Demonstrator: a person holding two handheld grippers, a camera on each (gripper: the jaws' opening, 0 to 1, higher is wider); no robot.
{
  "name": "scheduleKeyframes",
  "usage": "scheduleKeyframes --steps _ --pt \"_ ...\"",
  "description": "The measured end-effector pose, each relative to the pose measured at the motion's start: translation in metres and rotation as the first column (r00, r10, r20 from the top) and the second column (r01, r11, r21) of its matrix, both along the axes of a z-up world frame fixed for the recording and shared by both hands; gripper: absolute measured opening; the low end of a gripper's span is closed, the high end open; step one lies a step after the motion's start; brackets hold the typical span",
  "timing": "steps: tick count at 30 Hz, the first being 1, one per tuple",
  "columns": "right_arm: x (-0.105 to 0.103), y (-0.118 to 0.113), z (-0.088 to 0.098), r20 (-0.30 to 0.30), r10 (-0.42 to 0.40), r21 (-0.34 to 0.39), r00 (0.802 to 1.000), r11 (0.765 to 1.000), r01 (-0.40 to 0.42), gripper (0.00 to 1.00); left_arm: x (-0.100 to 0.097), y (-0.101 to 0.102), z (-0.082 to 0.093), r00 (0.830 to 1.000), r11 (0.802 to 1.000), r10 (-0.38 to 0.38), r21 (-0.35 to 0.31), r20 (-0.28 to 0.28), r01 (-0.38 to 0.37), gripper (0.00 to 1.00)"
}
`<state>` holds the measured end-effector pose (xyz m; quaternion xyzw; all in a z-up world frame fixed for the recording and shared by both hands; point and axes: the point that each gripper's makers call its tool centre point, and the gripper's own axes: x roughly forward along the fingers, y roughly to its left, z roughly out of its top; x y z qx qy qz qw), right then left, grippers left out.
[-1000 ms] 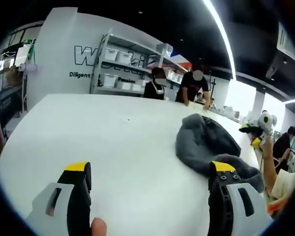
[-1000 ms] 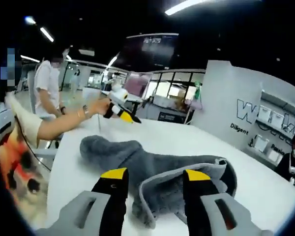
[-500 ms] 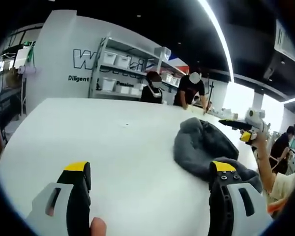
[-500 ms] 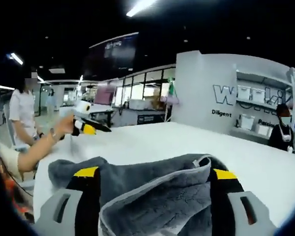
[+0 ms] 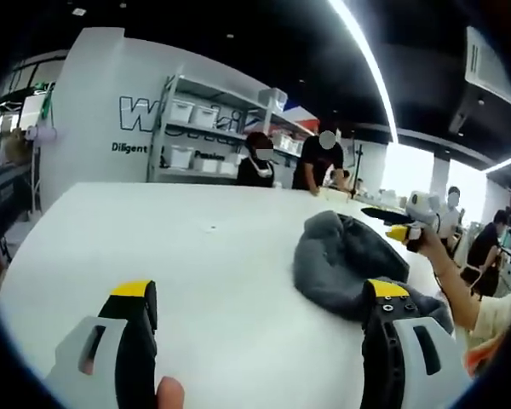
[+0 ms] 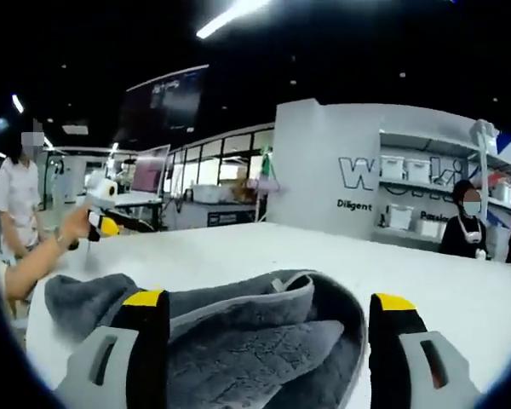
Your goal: Fold the towel on the table until its edges align and the towel forms a compact rectangular stack.
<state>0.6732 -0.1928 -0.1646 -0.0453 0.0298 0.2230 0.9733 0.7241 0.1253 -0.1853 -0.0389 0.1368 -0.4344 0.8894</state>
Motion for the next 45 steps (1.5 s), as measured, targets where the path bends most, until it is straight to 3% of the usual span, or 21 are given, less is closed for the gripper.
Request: scheduleKeyframes --steps 5,11,14,19,24,25,30,32,37,42,45 --pt "0.002 -0.011 0.003 0.002 -0.009 0.038 1.0 0.999 0.009 0.99 0.008 0.002 0.002 1.0 1.0 -0.012 0.006 0.002 0.012 0.99" --pt "0.001 -0.013 0.001 -0.007 -0.016 0.018 1.0 1.0 0.016 0.99 0.011 0.001 0.003 1.0 1.0 -0.021 -0.003 0.008 0.021 0.98" --pt "0.002 -0.016 0.003 -0.002 -0.019 0.048 1.0 0.999 0.019 0.98 0.022 0.006 0.001 1.0 1.0 -0.012 -0.003 0.008 0.012 0.98" --pt "-0.001 -0.018 0.002 -0.012 -0.018 0.066 1.0 0.998 0.019 0.96 0.016 0.001 -0.002 1.0 1.0 -0.015 -0.012 -0.005 0.015 0.98" --pt "-0.011 -0.009 0.012 0.018 -0.003 0.089 1.0 0.996 0.002 0.96 0.008 -0.013 0.007 0.999 0.995 -0.05 -0.084 -0.01 0.049 0.97" --pt "-0.012 -0.008 0.013 0.023 -0.002 0.095 1.0 0.995 0.0 0.96 0.005 -0.019 0.006 0.998 0.992 -0.058 -0.118 -0.04 0.053 0.97" --pt "-0.015 -0.003 0.019 0.028 0.019 0.122 0.999 0.992 -0.022 0.94 0.008 -0.019 -0.001 0.998 0.994 -0.041 -0.106 -0.052 0.035 0.97" --pt "-0.016 -0.001 0.021 0.034 0.028 0.129 0.999 0.991 -0.032 0.94 0.001 -0.02 0.005 0.998 0.992 -0.05 -0.114 -0.027 0.047 0.97" --pt "-0.019 -0.001 0.023 0.038 0.032 0.135 0.999 0.99 -0.037 0.94 -0.023 -0.028 0.015 0.99 0.98 -0.136 -0.151 -0.027 0.131 0.97" --pt "-0.019 -0.002 0.022 0.031 0.036 0.138 0.999 0.99 -0.04 0.94 -0.052 -0.035 0.043 0.981 0.961 -0.195 -0.199 -0.003 0.19 0.97" --pt "-0.018 -0.003 0.02 0.025 0.038 0.14 0.999 0.989 -0.041 0.93 -0.066 -0.041 0.057 0.977 0.947 -0.215 -0.247 -0.017 0.204 0.97"
